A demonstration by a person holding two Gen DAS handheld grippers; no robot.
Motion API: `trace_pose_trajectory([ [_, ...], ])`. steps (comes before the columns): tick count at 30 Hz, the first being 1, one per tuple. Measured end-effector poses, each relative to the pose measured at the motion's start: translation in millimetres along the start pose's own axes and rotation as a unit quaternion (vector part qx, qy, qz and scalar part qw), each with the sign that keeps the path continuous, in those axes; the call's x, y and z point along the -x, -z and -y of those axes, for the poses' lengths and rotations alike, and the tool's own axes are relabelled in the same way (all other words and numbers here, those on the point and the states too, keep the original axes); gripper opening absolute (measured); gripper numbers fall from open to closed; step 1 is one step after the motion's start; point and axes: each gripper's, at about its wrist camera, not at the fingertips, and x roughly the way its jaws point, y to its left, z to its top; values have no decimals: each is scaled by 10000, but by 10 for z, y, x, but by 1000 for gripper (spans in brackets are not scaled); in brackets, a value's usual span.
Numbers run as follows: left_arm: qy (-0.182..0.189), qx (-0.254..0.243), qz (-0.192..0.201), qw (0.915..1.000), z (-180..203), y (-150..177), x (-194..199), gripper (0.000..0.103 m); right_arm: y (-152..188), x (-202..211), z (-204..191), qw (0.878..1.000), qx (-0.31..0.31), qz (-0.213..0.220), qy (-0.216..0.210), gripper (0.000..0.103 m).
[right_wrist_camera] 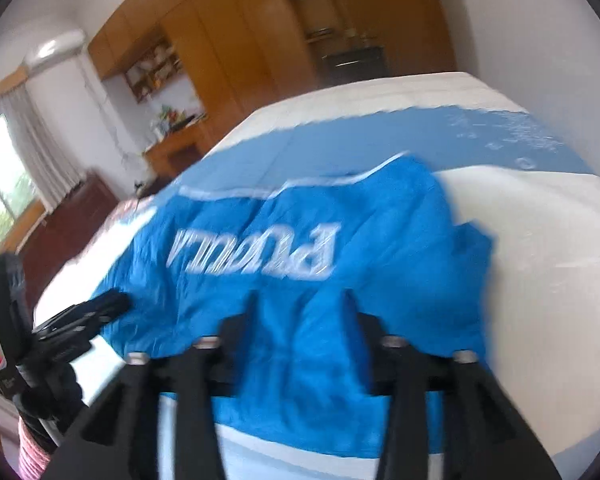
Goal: Fold large clothes
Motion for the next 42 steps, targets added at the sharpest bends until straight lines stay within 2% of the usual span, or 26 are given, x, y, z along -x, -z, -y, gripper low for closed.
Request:
trace_pose_trajectory([
  [2,-432,-2,-19,9991,-221,-131,47,67,-105,45,228,9997,-235,-80,47,69],
  [3,-620,29,-49,9981,-349,-183,40,71,-149,47,373,9992,-374,-157,71,71],
  [5,-752,194,-166,9968,-571,-255,-12,71,-194,6,656,9971,-675,-357,-60,72],
  [10,-631,639,-513,9946,-987,-305,-220,71,-216,-188,1067,9864,-1235,-830,-698,76],
  [14,-546,842,-703,9925,-1135,-268,-357,72,-216,-366,1210,9825,-1373,-1009,-747,77],
  [20,-201,1160,-823,9896,-1329,-195,-482,76,-155,-557,1307,9772,-1500,-1201,-897,77],
  [29,530,1517,-1008,9818,-1423,-135,-743,82,-106,-730,1436,9707,-1571,-1385,-1178,79],
  [37,447,1340,-1064,9842,-1258,-158,-855,84,-164,-824,1339,9759,-1175,-1394,-1202,80],
  [39,423,1313,-1080,9845,-1246,-173,-867,80,-175,-852,1297,9776,-1063,-1392,-1165,78],
  [42,375,1305,-1074,9849,-1208,-192,-870,69,-170,-875,1269,9778,-996,-1399,-1204,63],
])
